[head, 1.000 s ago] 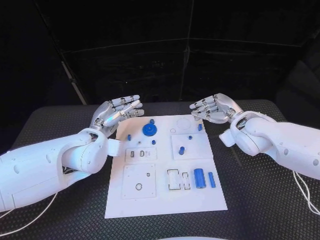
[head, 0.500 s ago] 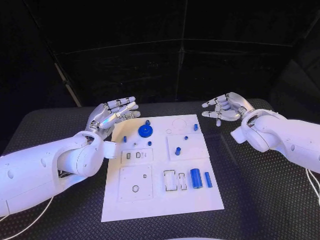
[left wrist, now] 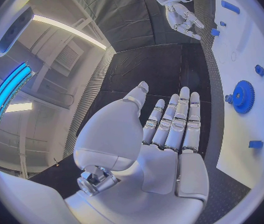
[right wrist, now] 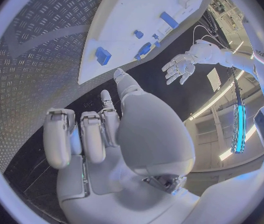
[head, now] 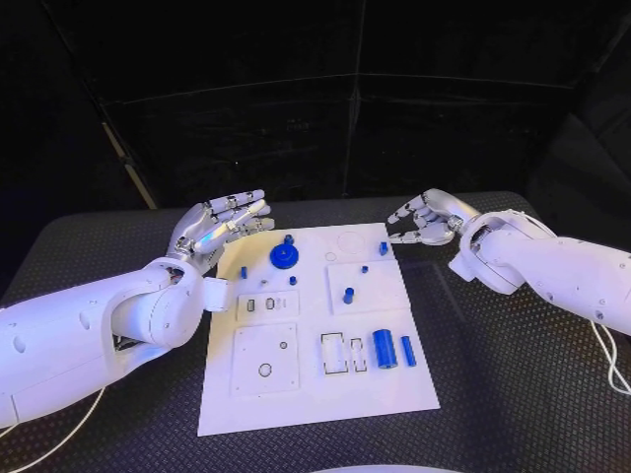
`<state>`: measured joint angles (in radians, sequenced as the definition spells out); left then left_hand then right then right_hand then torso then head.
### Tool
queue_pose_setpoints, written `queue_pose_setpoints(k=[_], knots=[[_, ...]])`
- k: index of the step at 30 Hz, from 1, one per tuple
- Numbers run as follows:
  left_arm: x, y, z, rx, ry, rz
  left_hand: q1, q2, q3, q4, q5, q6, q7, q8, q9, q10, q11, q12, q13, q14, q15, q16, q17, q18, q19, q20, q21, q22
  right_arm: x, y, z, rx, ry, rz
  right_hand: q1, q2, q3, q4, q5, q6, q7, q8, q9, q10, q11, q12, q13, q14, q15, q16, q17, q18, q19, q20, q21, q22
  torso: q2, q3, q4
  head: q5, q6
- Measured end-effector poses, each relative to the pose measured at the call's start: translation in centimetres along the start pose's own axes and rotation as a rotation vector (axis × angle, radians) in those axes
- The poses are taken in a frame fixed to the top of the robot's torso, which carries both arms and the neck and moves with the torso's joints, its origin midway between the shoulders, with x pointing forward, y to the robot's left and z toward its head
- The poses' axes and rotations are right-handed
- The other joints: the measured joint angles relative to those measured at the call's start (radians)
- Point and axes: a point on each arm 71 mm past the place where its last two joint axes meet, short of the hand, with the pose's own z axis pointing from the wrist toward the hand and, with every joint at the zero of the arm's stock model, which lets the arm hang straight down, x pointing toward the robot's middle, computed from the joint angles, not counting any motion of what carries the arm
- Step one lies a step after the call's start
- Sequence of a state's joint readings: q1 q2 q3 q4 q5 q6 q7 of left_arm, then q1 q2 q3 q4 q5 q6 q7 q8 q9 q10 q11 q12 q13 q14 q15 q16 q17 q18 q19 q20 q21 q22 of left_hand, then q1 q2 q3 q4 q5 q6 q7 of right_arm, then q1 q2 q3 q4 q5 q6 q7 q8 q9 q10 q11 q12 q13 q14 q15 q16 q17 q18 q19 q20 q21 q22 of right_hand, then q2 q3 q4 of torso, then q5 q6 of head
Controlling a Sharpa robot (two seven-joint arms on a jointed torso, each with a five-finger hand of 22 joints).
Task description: Assemble the parts on the task board
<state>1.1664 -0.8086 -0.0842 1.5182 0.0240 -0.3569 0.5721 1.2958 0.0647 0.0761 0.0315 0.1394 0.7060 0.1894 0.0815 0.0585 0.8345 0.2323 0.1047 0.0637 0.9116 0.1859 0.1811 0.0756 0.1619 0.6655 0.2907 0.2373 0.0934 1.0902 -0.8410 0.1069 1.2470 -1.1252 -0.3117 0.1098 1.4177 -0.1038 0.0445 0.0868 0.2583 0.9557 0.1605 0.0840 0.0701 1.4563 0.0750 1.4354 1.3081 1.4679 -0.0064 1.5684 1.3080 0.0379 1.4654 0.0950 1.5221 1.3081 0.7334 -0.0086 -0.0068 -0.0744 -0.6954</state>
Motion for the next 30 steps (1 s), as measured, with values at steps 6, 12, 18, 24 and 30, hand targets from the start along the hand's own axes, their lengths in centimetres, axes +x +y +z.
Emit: queue_pose_setpoints(k=[6, 12, 18, 24, 30], knots=[[0.0, 0.1, 0.0, -0.002, 0.002, -0.001, 0.000, 0.000, 0.000, 0.000, 0.000, 0.000, 0.000, 0.000, 0.000, 0.000, 0.000, 0.000, 0.000, 0.000, 0.000, -0.004, 0.000, 0.000, -0.004, -0.004, 0.000, 0.000, 0.7, 0.5, 0.5, -0.007, 0.025, -0.070, -0.001, 0.001, -0.007, 0.001, 0.000, -0.012, 0.003, 0.000, -0.001, 0.004, 0.004, 0.005, 0.000, -0.003, 0.003, 0.000, 0.000, -0.016, 0.000, 0.000, 0.020, 0.000, -0.001, -0.0005, 0.0002, 0.000, -0.003], [0.0, 0.1, 0.0, -0.003, 0.002, -0.002, 0.000, 0.000, 0.000, 0.000, 0.000, 0.000, 0.000, 0.000, 0.000, 0.000, 0.000, 0.000, 0.000, 0.000, 0.000, -0.004, 0.000, 0.000, -0.004, -0.003, 0.000, 0.000, 1.2, 0.5, 0.5, 0.001, 0.047, -0.106, -0.010, 0.010, -0.021, 0.010, -0.020, -0.024, 0.008, 0.000, -0.001, 0.004, 0.004, 0.005, 0.000, 0.001, 0.007, 0.000, 0.000, -0.016, 0.000, 0.007, 0.023, 0.000, -0.001, -0.0015, 0.0002, 0.002, -0.004], [0.0, 0.1, 0.0, -0.004, 0.003, -0.002, 0.000, 0.000, 0.000, 0.000, 0.000, 0.000, 0.000, 0.000, 0.000, 0.000, 0.000, 0.000, 0.000, 0.000, 0.000, -0.004, -0.001, 0.000, -0.004, -0.004, 0.000, 0.000, 1.6, 0.2, 0.6, 0.010, 0.063, -0.123, -0.015, 0.015, -0.028, 0.017, -0.023, -0.026, 0.007, 0.000, -0.001, 0.003, 0.004, 0.005, 0.000, -0.003, 0.010, 0.000, 0.000, -0.015, 0.000, 0.007, 0.027, 0.000, -0.002, -0.0018, 0.0000, 0.002, -0.004], [0.0, 0.1, 0.0, -0.005, 0.003, -0.003, 0.000, 0.000, 0.000, 0.000, 0.000, 0.000, 0.000, 0.000, 0.000, 0.000, 0.000, 0.000, 0.000, 0.000, 0.000, -0.004, -0.001, 0.000, -0.003, -0.004, 0.000, -0.001, 2.3, 0.0, 0.5, 0.018, 0.080, -0.128, -0.017, 0.016, -0.030, 0.019, -0.023, -0.026, 0.007, 0.003, -0.001, 0.007, 0.007, 0.005, 0.000, -0.003, 0.010, 0.000, 0.000, -0.015, 0.000, 0.007, 0.027, 0.000, -0.002, -0.0017, -0.0003, 0.003, -0.006], [0.0, 0.1, 0.0, -0.006, 0.003, -0.003, 0.000, 0.000, 0.000, 0.000, 0.000, 0.000, 0.000, 0.000, 0.000, 0.000, 0.000, 0.000, 0.000, 0.000, 0.000, -0.004, -0.001, 0.000, -0.004, -0.004, 0.000, -0.001, 2.7, -0.1, 0.6, 0.024, 0.086, -0.130, -0.021, 0.021, -0.030, 0.019, -0.023, -0.026, 0.007, 0.012, 0.000, 0.007, 0.007, 0.010, 0.000, -0.003, 0.010, 0.000, 0.000, -0.016, 0.003, 0.010, 0.027, 0.000, -0.002, -0.0012, -0.0013, 0.005, -0.007]])
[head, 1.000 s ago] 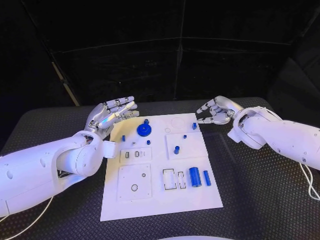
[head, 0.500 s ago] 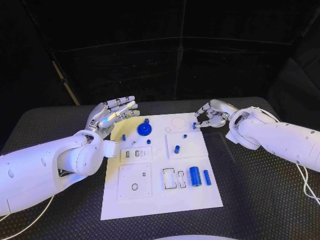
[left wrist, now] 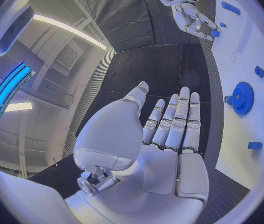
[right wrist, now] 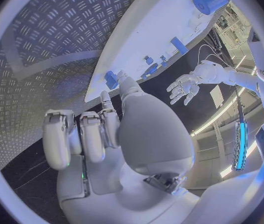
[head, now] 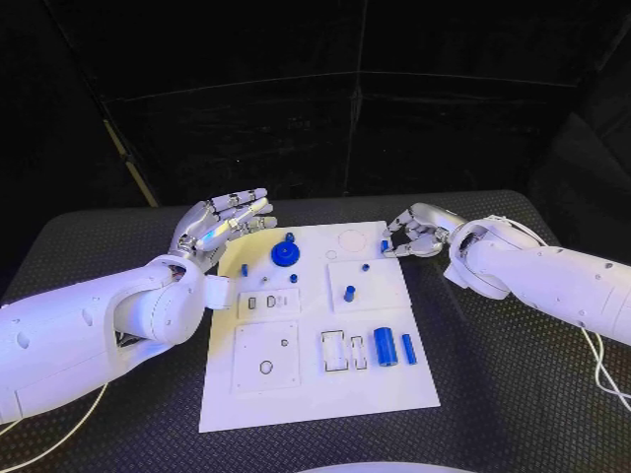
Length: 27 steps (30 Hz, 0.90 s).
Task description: Assemble the parts on the task board
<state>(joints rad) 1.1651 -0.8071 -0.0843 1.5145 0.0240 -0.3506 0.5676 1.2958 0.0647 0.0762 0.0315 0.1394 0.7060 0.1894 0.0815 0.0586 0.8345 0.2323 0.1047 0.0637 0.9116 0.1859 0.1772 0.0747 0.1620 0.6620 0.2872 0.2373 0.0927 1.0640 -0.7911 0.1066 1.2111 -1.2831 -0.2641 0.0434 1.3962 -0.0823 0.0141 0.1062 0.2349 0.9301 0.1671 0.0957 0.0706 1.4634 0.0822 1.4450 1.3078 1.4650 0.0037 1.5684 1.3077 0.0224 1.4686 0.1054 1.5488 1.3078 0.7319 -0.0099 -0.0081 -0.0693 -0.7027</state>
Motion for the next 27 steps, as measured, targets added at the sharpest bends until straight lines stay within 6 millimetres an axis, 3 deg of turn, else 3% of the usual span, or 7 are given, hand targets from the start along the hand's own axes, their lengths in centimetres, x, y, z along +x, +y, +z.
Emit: queue_pose_setpoints(k=[3, 16, 27], knots=[[-0.01, 0.00, 0.00, 0.000, 0.000, 0.000, 0.000, 0.000, 0.000, 0.000, 0.000, 0.000, 0.000, 0.000, 0.000, 0.000, 0.000, 0.000, 0.000, 0.000, 0.000, 0.000, 0.000, 0.000, 0.000, 0.000, 0.000, 0.000, 0.20, 0.06, 0.10, 0.001, 0.002, 0.000, -0.002, 0.002, 0.000, 0.000, 0.000, 0.010, -0.001, 0.005, 0.001, 0.000, 0.000, 0.001, 0.000, 0.000, 0.000, 0.000, 0.000, 0.000, 0.000, 0.000, 0.000, 0.000, 0.000, 0.0000, -0.0001, 0.000, -0.002], [-0.05, 0.02, 0.00, -0.001, 0.000, 0.000, 0.000, 0.000, 0.000, 0.000, 0.000, 0.000, 0.000, 0.000, 0.000, 0.000, 0.000, 0.000, 0.000, 0.000, 0.000, 0.000, 0.000, 0.000, 0.000, 0.000, 0.000, 0.000, 0.65, 0.13, 0.40, 0.004, 0.001, 0.001, 0.019, 0.052, 0.022, -0.006, -0.034, 0.045, -0.008, 0.025, 0.002, 0.004, -0.004, 0.010, 0.000, 0.000, 0.000, 0.000, 0.000, 0.000, 0.000, 0.000, 0.004, 0.000, 0.000, -0.0002, 0.0006, -0.001, -0.006], [-0.11, 0.03, 0.00, -0.002, -0.001, 0.001, 0.000, 0.000, 0.000, 0.000, 0.000, 0.000, 0.000, 0.000, 0.000, 0.000, 0.000, 0.000, 0.000, 0.000, 0.000, 0.000, 0.000, 0.000, 0.000, 0.000, 0.000, 0.000, 0.76, 0.08, 0.46, 0.008, -0.003, 0.001, 0.029, 0.061, 0.035, -0.013, -0.034, 0.057, -0.015, 0.031, 0.002, 0.000, -0.008, 0.010, 0.000, 0.000, 0.000, 0.000, 0.000, 0.000, 0.000, 0.000, 0.004, 0.000, 0.000, 0.0001, 0.0006, -0.002, -0.009]])
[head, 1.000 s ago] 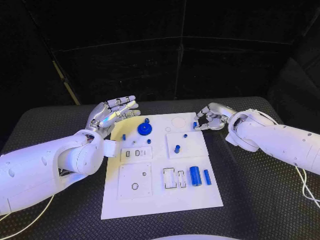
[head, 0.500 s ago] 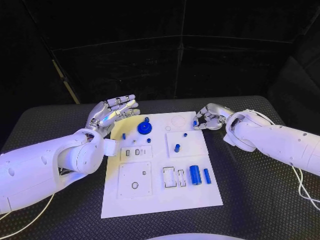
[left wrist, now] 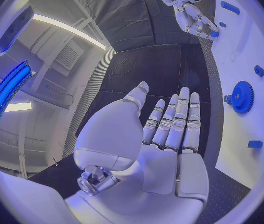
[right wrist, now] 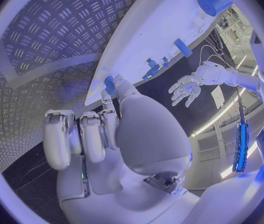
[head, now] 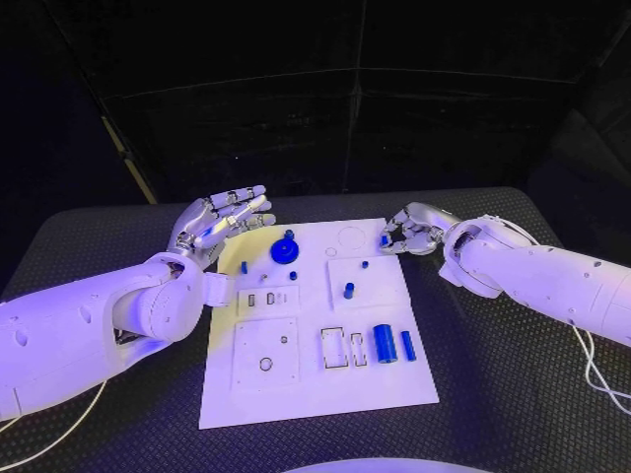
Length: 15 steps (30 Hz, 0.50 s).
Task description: Assemble the parts on the task board
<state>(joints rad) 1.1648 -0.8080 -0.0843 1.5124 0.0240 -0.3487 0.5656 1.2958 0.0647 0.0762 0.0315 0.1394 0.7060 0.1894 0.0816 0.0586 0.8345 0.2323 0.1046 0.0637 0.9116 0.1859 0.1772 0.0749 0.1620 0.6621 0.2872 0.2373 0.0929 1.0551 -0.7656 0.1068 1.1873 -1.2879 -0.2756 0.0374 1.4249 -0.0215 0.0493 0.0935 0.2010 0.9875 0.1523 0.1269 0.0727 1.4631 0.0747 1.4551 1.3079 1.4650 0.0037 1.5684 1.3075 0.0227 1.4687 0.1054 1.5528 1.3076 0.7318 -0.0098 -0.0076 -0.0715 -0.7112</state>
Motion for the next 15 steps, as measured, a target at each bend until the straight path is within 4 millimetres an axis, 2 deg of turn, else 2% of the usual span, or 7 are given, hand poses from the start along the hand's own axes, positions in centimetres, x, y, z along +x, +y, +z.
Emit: queue_pose_setpoints(k=[6, 11, 15], knots=[[-0.02, 0.01, 0.00, -0.001, 0.000, 0.000, 0.000, 0.000, 0.000, 0.000, 0.000, 0.000, 0.000, 0.000, 0.000, 0.000, 0.000, 0.000, 0.000, 0.000, 0.000, 0.000, 0.000, 0.000, 0.000, 0.000, 0.000, 0.000, 0.06, 0.06, 0.04, -0.001, -0.001, 0.001, 0.007, 0.006, 0.013, -0.007, 0.000, 0.028, -0.008, 0.009, 0.000, 0.002, -0.006, 0.004, 0.000, 0.002, -0.002, 0.000, 0.000, 0.000, 0.000, 0.000, 0.000, 0.000, 0.000, 0.0002, 0.0000, 0.000, -0.002], [-0.03, 0.01, 0.00, -0.001, 0.000, 0.000, 0.000, 0.000, 0.003, -0.003, 0.000, 0.000, 0.000, 0.000, 0.000, 0.000, 0.000, 0.000, 0.000, 0.000, 0.000, 0.000, 0.000, 0.000, 0.000, 0.000, 0.000, 0.000, -0.01, 0.13, 0.02, -0.003, -0.014, 0.001, 0.010, 0.023, 0.037, -0.013, -0.001, 0.053, -0.018, 0.017, 0.001, 0.004, -0.018, 0.004, 0.000, 0.001, -0.013, 0.000, 0.000, 0.000, -0.004, -0.004, 0.004, 0.000, 0.000, 0.0002, 0.0001, 0.000, -0.003], [-0.08, 0.02, 0.01, -0.001, -0.001, 0.001, 0.000, 0.000, 0.003, -0.003, 0.000, 0.000, 0.000, 0.000, 0.000, 0.000, 0.000, 0.000, 0.000, 0.000, 0.000, 0.000, 0.000, 0.000, 0.000, 0.000, 0.000, 0.000, -0.17, 0.17, -0.05, -0.008, -0.032, 0.002, 0.008, 0.032, 0.047, -0.013, -0.004, 0.065, -0.024, 0.021, 0.000, 0.002, -0.020, 0.009, 0.000, 0.000, -0.015, 0.000, 0.000, 0.000, -0.003, -0.011, 0.004, 0.000, 0.000, 0.0004, 0.0001, 0.000, -0.001]])
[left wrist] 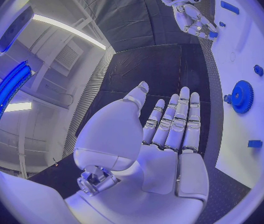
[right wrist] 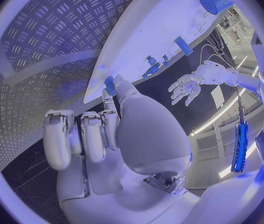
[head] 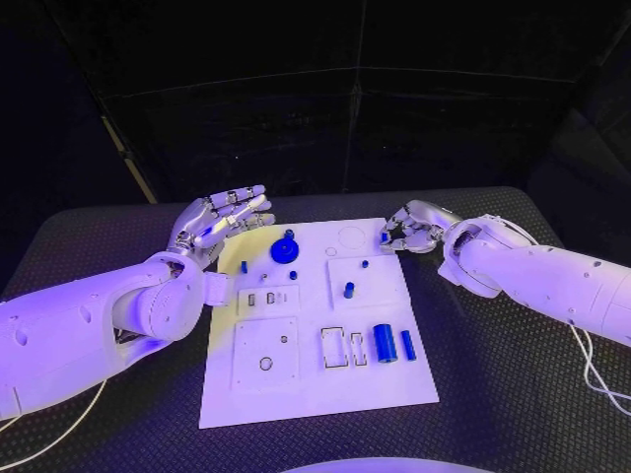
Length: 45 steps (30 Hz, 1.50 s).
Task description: Assemble the parts on the task board
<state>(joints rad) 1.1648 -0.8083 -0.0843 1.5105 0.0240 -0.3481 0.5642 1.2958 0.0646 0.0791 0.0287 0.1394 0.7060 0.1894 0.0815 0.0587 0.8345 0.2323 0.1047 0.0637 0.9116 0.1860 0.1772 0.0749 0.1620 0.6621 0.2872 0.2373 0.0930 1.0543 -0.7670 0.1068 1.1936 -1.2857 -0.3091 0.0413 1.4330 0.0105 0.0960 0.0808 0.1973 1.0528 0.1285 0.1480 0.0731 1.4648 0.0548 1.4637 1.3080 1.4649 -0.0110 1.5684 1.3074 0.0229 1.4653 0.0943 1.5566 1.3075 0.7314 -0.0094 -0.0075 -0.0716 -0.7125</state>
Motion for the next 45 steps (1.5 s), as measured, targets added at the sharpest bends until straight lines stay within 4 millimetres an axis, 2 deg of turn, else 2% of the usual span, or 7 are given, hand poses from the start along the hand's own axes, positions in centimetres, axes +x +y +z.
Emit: queue_pose_setpoints(k=[7, 12, 21, 27, 31, 38, 45], knots=[[-0.2, 0.0, 0.0, -0.001, -0.004, 0.002, 0.000, 0.000, 0.000, 0.000, 0.000, 0.000, 0.000, 0.000, 0.000, 0.000, 0.000, 0.000, 0.000, 0.000, 0.000, 0.000, 0.000, 0.000, 0.000, 0.000, 0.000, 0.000, -0.4, 0.5, -0.5, -0.021, -0.038, 0.009, -0.001, 0.009, 0.014, -0.001, -0.004, 0.003, 0.001, 0.002, 0.000, 0.002, -0.005, 0.007, 0.000, 0.000, -0.007, 0.000, 0.000, 0.000, 0.004, -0.003, 0.000, 0.000, -0.001, -0.0002, 0.0005, 0.002, 0.000], [-0.4, 0.0, -0.1, -0.001, -0.007, 0.004, 0.000, 0.000, 0.000, 0.000, 0.000, 0.000, 0.000, 0.000, 0.000, 0.000, 0.000, -0.004, 0.000, 0.000, 0.000, 0.000, 0.000, 0.000, 0.000, 0.000, 0.000, 0.000, -0.6, 1.7, -1.1, -0.051, -0.054, 0.022, -0.003, 0.013, 0.014, -0.001, -0.005, 0.003, 0.001, 0.001, 0.000, 0.002, -0.005, 0.007, 0.000, 0.000, -0.007, 0.000, 0.000, 0.000, 0.003, -0.004, 0.000, 0.000, -0.004, -0.0010, 0.0005, 0.005, 0.002], [-0.6, -0.1, -0.1, -0.002, -0.012, 0.007, 0.000, 0.000, 0.000, 0.000, 0.000, 0.000, 0.000, 0.000, 0.000, 0.000, 0.000, -0.004, 0.000, 0.004, 0.004, -0.004, 0.000, 0.000, 0.000, 0.000, 0.000, 0.000, 0.7, 7.3, -2.0, -0.126, -0.036, 0.082, -0.003, 0.016, 0.018, 0.003, -0.001, 0.006, 0.003, 0.002, 0.001, -0.002, -0.009, 0.007, 0.000, 0.000, -0.007, 0.000, 0.001, 0.000, 0.000, -0.007, 0.000, 0.000, -0.014, -0.0057, 0.0005, 0.021, -0.003], [-0.7, -0.2, -0.1, -0.002, -0.013, 0.008, 0.000, 0.000, 0.000, 0.000, 0.000, 0.000, 0.000, 0.000, 0.000, 0.000, 0.000, -0.004, 0.000, 0.004, 0.004, -0.004, 0.000, 0.000, 0.001, 0.001, 0.000, 0.000, 2.7, 12.3, -1.5, -0.177, 0.001, 0.114, -0.006, 0.018, 0.022, -0.001, -0.001, 0.006, 0.003, 0.002, 0.001, 0.002, -0.012, 0.007, 0.000, 0.004, -0.011, 0.000, 0.001, 0.000, 0.000, -0.007, 0.000, 0.000, -0.020, -0.0097, 0.0046, 0.041, -0.013], [-0.7, -0.2, 0.0, -0.004, -0.014, 0.009, 0.000, 0.000, 0.000, 0.000, 0.000, 0.000, 0.000, 0.000, 0.000, 0.000, 0.000, -0.004, 0.000, 0.004, 0.004, -0.004, 0.000, 0.000, 0.006, 0.002, 0.002, 0.000, 4.2, 14.9, -1.0, -0.202, 0.030, 0.097, -0.007, 0.019, 0.024, -0.003, -0.002, 0.006, 0.003, 0.002, 0.000, 0.002, -0.012, 0.007, 0.000, 0.004, -0.011, 0.000, 0.001, 0.000, 0.000, -0.007, 0.000, 0.000, -0.024, -0.0123, 0.0082, 0.060, -0.024], [-0.9, -0.3, 0.3, -0.006, -0.018, 0.014, 0.000, 0.000, 0.000, 0.000, 0.000, 0.000, 0.000, 0.000, 0.000, 0.000, 0.000, -0.004, 0.000, 0.004, 0.004, -0.004, 0.000, 0.000, 0.007, 0.000, 0.004, 0.000, 6.9, 17.0, -0.5, -0.216, 0.088, 0.020, -0.007, 0.019, 0.029, -0.002, -0.002, 0.006, 0.003, -0.001, 0.000, 0.002, -0.012, 0.007, 0.000, 0.004, -0.011, 0.000, 0.000, 0.000, 0.000, -0.007, 0.000, 0.000, -0.030, -0.0152, 0.0124, 0.087, -0.043], [-0.8, -0.3, 0.5, -0.008, -0.015, 0.013, 0.000, 0.000, 0.000, 0.000, 0.000, 0.000, 0.000, 0.000, 0.000, 0.000, 0.000, -0.004, 0.000, 0.004, 0.004, -0.004, 0.000, 0.000, 0.007, 0.000, 0.004, 0.000, 9.1, 19.2, -0.1, -0.240, 0.134, -0.036, -0.007, 0.019, 0.029, -0.002, -0.002, 0.006, 0.003, -0.003, -0.002, 0.002, -0.012, 0.007, 0.000, 0.004, -0.011, 0.000, 0.000, 0.000, 0.000, -0.007, 0.000, 0.000, -0.031, -0.0157, 0.0124, 0.115, -0.053]])
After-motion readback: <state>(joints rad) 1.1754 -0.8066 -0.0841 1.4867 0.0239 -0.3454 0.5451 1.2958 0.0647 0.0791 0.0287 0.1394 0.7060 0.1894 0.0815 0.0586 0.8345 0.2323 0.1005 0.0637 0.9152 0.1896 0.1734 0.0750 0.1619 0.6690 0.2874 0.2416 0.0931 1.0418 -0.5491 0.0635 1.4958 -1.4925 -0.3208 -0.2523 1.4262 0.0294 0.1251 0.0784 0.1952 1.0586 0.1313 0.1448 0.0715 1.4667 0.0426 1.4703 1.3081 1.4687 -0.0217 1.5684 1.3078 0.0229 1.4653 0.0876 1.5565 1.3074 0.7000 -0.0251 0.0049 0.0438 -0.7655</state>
